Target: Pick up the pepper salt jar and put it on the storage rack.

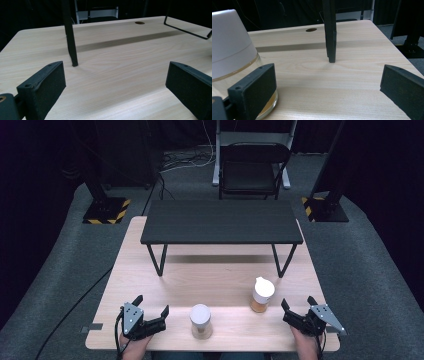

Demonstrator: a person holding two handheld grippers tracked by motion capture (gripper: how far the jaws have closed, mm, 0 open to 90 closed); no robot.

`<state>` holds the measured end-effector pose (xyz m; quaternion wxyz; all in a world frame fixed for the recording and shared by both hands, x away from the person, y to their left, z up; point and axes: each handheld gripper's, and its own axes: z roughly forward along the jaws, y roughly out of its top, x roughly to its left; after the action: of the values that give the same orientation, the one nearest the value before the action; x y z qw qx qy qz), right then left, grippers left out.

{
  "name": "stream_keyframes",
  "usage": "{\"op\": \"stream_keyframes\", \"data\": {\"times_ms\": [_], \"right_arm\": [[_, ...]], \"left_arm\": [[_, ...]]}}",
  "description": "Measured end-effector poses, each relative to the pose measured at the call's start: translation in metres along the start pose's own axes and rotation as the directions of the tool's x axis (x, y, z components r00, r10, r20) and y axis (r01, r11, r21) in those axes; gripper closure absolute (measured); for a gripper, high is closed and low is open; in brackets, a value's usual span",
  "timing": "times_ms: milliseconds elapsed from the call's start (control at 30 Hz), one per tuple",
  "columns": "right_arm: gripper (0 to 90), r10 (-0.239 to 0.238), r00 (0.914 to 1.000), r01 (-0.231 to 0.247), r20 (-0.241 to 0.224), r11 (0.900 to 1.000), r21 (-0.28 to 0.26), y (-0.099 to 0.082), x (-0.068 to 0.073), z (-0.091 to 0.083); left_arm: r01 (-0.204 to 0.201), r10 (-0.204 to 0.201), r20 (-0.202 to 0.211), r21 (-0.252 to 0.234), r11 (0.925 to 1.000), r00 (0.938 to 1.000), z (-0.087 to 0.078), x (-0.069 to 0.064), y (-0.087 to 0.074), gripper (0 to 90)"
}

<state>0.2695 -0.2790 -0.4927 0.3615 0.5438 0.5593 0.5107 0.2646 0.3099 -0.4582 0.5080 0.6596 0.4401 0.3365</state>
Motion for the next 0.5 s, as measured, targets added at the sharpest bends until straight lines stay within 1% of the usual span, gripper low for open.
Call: {"op": "stream_keyframes", "data": {"times_ms": [67, 167, 200, 233, 300, 367, 400, 500], "right_arm": [[0.0, 0.0, 1.0, 0.0, 0.0, 1.0, 0.0, 0.0, 0.0, 0.0], [0.0, -0.001, 1.0, 0.001, 0.001, 1.0, 0.001, 0.0, 0.0, 0.0], [0.0, -0.001, 1.0, 0.001, 0.001, 1.0, 0.001, 0.0, 0.0, 0.0], [0.0, -0.001, 1.0, 0.001, 0.0, 1.0, 0.0, 0.0, 0.0, 0.0], [0.0, -0.001, 1.0, 0.001, 0.0, 1.0, 0.0, 0.0, 0.0, 0.0], [0.0, -0.001, 1.0, 0.001, 0.0, 1.0, 0.0, 0.0, 0.0, 0.0], [0.0, -0.001, 1.0, 0.001, 0.0, 1.0, 0.0, 0.0, 0.0, 0.0], [0.0, -0.001, 1.0, 0.001, -0.001, 1.0, 0.0, 0.0, 0.0, 0.0]], "left_arm": [[-0.005, 0.005, 0.003, 0.002, 1.0, 1.0, -0.001, 0.0, 0.001, 2.1], [-0.006, 0.007, 0.039, -0.003, 1.0, 0.9992, -0.004, 0.001, 0.004, 2.1], [-0.006, 0.007, 0.039, -0.003, 1.0, 0.9992, -0.004, 0.001, 0.004, 2.0], [-0.013, 0.014, 0.054, -0.002, 0.9999, 0.9985, -0.006, 0.0, 0.009, 1.9], [-0.014, 0.015, 0.072, -0.006, 0.9999, 0.9973, -0.008, -0.002, 0.012, 1.8], [-0.018, 0.019, 0.078, -0.009, 0.9998, 0.9968, -0.009, -0.003, 0.014, 1.6], [-0.026, 0.027, 0.09, -0.008, 0.9996, 0.9956, -0.011, -0.005, 0.017, 1.6], [-0.031, 0.032, 0.098, -0.006, 0.9995, 0.9946, -0.013, -0.007, 0.021, 1.6]]}}
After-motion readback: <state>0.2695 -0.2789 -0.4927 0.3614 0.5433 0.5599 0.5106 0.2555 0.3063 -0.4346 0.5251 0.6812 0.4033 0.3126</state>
